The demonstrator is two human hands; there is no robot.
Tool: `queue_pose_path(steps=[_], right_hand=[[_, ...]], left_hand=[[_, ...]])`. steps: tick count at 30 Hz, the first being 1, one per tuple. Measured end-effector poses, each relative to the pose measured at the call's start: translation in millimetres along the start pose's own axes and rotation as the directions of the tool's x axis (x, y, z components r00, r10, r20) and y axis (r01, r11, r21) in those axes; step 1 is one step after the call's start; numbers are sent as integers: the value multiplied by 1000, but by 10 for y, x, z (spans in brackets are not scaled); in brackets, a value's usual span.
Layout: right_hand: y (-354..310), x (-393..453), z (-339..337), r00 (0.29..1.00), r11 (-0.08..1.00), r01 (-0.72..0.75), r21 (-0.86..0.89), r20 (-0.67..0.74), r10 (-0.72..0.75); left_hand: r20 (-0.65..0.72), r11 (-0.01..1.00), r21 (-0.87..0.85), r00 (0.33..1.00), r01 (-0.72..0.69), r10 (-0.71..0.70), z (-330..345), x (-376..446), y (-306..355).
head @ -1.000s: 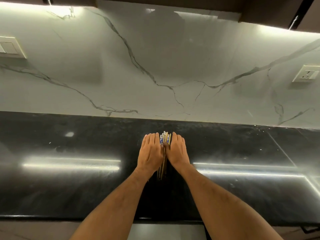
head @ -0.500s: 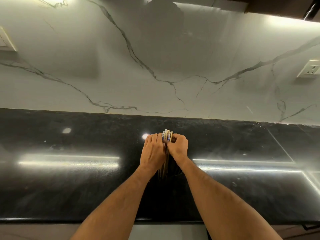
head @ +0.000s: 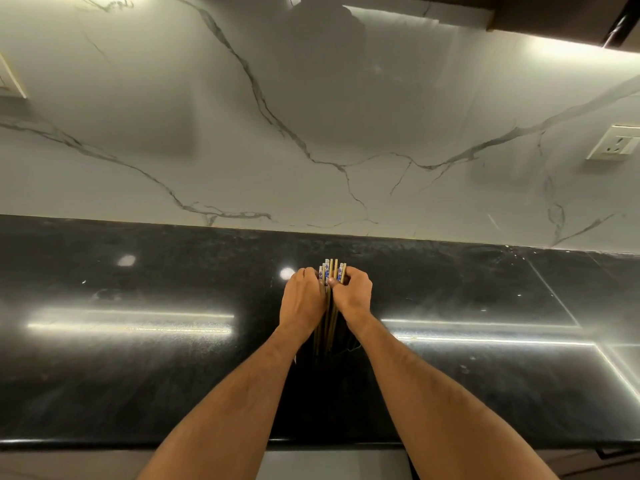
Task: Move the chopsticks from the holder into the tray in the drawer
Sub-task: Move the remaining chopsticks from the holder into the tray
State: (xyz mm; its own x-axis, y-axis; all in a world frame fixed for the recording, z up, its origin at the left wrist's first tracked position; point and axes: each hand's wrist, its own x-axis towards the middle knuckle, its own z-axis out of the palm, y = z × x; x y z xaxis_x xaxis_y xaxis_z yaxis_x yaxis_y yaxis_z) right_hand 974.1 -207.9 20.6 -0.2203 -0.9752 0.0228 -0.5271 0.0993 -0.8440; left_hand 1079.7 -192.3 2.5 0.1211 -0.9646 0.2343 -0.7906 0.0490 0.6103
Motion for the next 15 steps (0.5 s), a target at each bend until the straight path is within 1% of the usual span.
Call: queue_pose_path(steps=[3, 5, 9, 15], right_hand=[[7, -1, -1, 999, 1000, -15, 20, -27, 16], [9, -10, -3, 998, 999, -30, 28, -53, 31], [-14, -48, -24, 995, 997, -46, 62, -89, 51], [-77, -113, -65, 990, 994, -66, 84, -122, 76]], left_hand=[[-6, 999, -42, 1000, 16, -16, 3, -6, 7], [-29, 999, -38, 999, 19, -20, 1, -22, 7], [-97, 999, -44, 995, 3, -7, -23, -75, 21], [-126, 994, -105, 992, -17, 4, -78, -141, 86]])
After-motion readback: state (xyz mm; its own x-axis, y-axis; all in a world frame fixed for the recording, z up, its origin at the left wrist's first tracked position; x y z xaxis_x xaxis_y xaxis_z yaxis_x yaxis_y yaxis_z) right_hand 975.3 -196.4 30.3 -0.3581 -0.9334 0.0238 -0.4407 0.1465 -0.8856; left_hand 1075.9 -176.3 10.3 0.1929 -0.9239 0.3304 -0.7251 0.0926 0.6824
